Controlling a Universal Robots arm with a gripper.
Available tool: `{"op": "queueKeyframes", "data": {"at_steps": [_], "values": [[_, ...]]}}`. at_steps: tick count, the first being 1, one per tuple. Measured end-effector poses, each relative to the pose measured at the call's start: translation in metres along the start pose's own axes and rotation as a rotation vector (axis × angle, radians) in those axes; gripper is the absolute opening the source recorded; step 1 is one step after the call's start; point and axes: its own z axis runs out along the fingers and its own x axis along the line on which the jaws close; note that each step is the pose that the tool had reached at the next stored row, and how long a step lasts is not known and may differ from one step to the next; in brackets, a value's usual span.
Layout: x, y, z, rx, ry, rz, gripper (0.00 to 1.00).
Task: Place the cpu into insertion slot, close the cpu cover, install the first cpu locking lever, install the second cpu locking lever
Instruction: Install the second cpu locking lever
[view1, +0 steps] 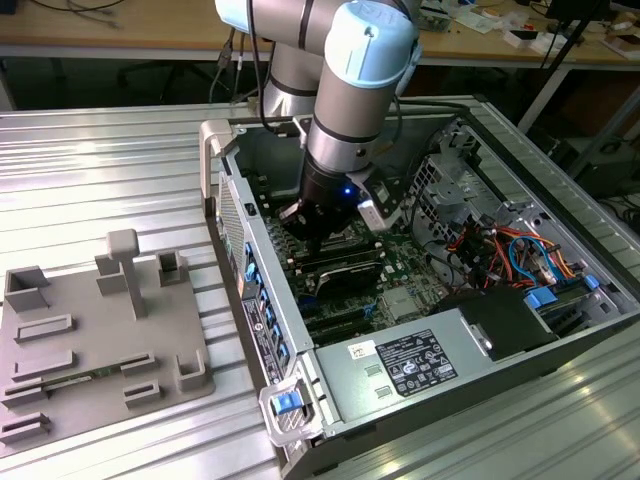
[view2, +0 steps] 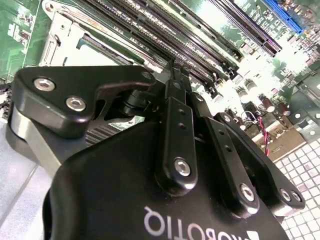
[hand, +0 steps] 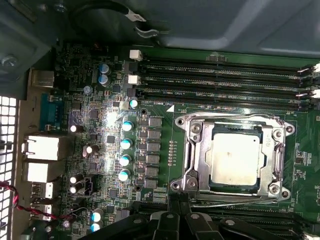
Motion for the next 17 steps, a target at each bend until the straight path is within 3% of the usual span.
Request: {"op": "queueKeyframes", "data": {"at_steps": [2, 6, 12, 17], "values": [[-0.0004, 0.0059, 0.0037, -0.0015, 0.0000, -0.009, 0.11], [-0.0004, 0.0062, 0.0042, -0.0040, -0.0001, -0.011, 0.11], [-0.0004, 0.0074, 0.0076, -0.0150, -0.0011, -0.014, 0.11], [-0.0003, 0.0075, 0.0094, -0.0170, -0.0011, -0.016, 0.11]]}}
